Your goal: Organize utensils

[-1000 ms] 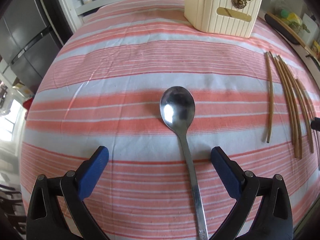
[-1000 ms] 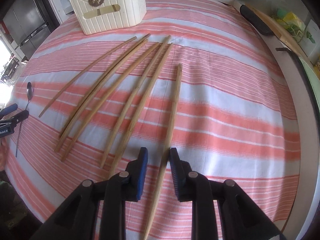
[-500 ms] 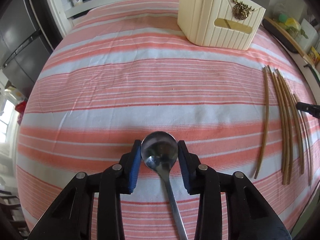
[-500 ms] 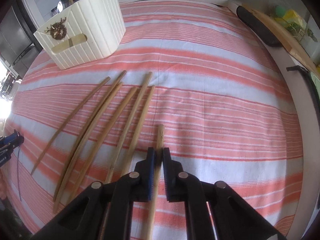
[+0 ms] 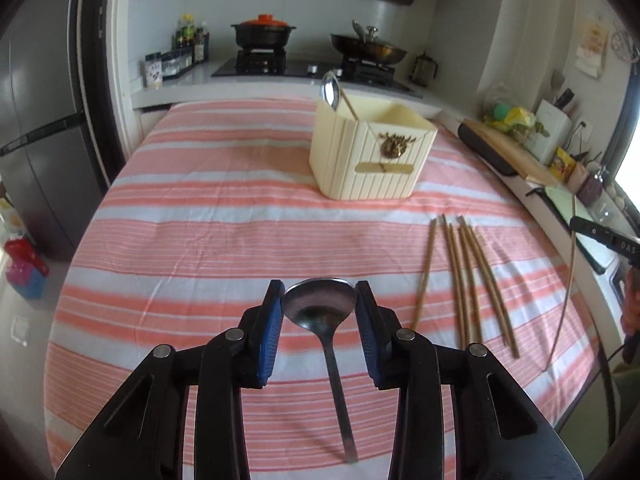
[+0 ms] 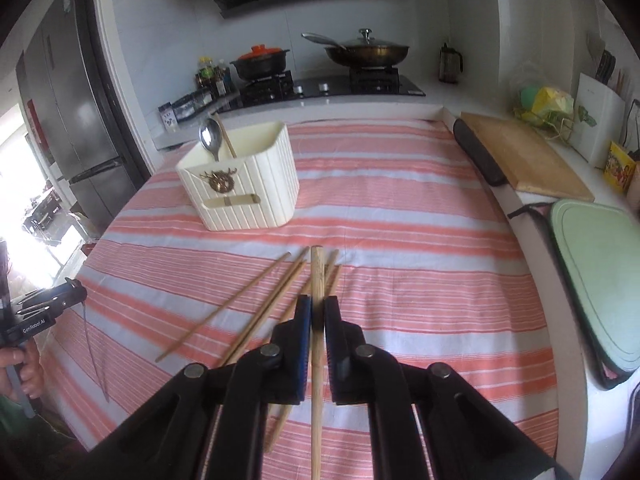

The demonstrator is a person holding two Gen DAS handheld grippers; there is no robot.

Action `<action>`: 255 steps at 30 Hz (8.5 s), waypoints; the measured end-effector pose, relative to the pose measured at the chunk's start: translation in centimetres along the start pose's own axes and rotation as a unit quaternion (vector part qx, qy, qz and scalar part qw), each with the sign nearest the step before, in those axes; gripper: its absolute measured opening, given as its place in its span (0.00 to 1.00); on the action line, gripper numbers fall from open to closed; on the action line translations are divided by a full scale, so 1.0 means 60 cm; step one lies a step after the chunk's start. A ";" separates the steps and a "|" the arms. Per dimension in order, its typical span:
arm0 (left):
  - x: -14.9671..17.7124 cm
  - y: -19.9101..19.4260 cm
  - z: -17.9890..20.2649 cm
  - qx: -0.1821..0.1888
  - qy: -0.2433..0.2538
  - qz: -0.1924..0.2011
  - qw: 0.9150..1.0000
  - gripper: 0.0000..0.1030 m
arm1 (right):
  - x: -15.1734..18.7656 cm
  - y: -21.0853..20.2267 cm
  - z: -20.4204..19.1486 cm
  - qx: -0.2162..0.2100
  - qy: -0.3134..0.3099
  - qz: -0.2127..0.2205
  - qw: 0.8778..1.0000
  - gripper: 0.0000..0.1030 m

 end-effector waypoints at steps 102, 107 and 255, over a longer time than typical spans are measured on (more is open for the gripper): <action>0.160 -0.010 0.024 0.011 -0.020 -0.074 0.997 0.78 | 0.279 -0.052 -0.047 0.066 0.022 0.025 0.997 0.41; 0.119 0.049 0.077 0.035 0.040 -0.085 0.995 0.78 | 0.296 -0.031 -0.042 0.048 0.041 -0.008 0.998 0.41; -0.158 -0.065 0.056 0.084 0.013 0.064 0.994 0.04 | -0.114 -0.118 -0.091 -0.020 -0.041 0.130 0.990 0.06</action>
Point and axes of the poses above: each gripper's, at about its wrist camera, not at the fingertips, and y roughly the way its jaws point, z to its right, x to its underside, the point moved 10 cm from there along y, roughly the way its jaws point, and after that the axes turned 2 degrees about -y, right-handed, at the moved point
